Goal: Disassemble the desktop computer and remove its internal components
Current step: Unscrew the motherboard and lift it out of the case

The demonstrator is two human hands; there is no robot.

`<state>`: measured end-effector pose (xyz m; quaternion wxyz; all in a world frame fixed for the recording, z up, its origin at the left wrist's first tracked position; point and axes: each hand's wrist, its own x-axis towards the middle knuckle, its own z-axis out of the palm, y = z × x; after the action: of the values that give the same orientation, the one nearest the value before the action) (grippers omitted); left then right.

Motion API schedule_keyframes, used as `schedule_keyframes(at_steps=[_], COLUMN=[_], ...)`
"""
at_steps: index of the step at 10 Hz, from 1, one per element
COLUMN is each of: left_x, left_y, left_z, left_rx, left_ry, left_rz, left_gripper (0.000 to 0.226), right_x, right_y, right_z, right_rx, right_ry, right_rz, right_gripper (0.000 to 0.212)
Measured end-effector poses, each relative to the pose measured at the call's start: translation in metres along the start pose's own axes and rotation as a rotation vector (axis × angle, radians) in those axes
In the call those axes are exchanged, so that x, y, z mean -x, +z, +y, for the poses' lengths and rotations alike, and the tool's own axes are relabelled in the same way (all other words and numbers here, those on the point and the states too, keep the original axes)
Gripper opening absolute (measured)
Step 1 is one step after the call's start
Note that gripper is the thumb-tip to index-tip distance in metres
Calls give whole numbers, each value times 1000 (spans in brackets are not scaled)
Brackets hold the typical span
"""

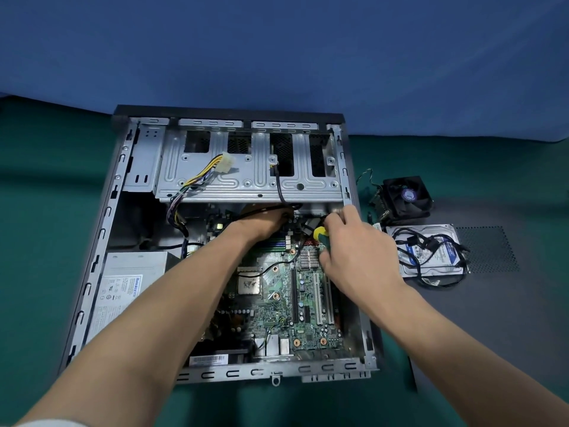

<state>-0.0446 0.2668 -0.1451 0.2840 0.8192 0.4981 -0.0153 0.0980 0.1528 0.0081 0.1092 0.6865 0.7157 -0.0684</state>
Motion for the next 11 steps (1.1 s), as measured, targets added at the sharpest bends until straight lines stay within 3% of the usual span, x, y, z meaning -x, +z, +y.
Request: schedule_keyframes(at_steps=[2,3,4,5,6,7,9,10,11], left_x=[-5,0,1,7,11,21,56,70,83], left_y=[1,-6,-9,-8,-4,0,-8,-17,-23], left_z=[1,8,14,17,17,22,36,45,52], left_rx=[124,59,225,183,283,199,11,27,439], left_ry=[-53,94,-119,-74,-145,-138,-150,-166,-220], left_rz=[-125,-70,-183,-182,-110,-12,94,162,127], left_gripper=[54,23,38,55,34,20,21,16,16], right_x=[1,2,3,4,3,2,-13,-18,-10], right_y=[1,0,-1,-3,-5,-6,-7,-13,-22], right_z=[-2,-3,-5,-9,-15,-21,-34,-39,-35], right_rx=[25,32,53,93,121,180,258,233,220], right_ry=[5,0,8,21,29,30,33,84,82], right_rz=[0,-4,-21,-55,-76,-99,-273,-391,-421], right_gripper=[32,31,29,26,22,17,7,19,24])
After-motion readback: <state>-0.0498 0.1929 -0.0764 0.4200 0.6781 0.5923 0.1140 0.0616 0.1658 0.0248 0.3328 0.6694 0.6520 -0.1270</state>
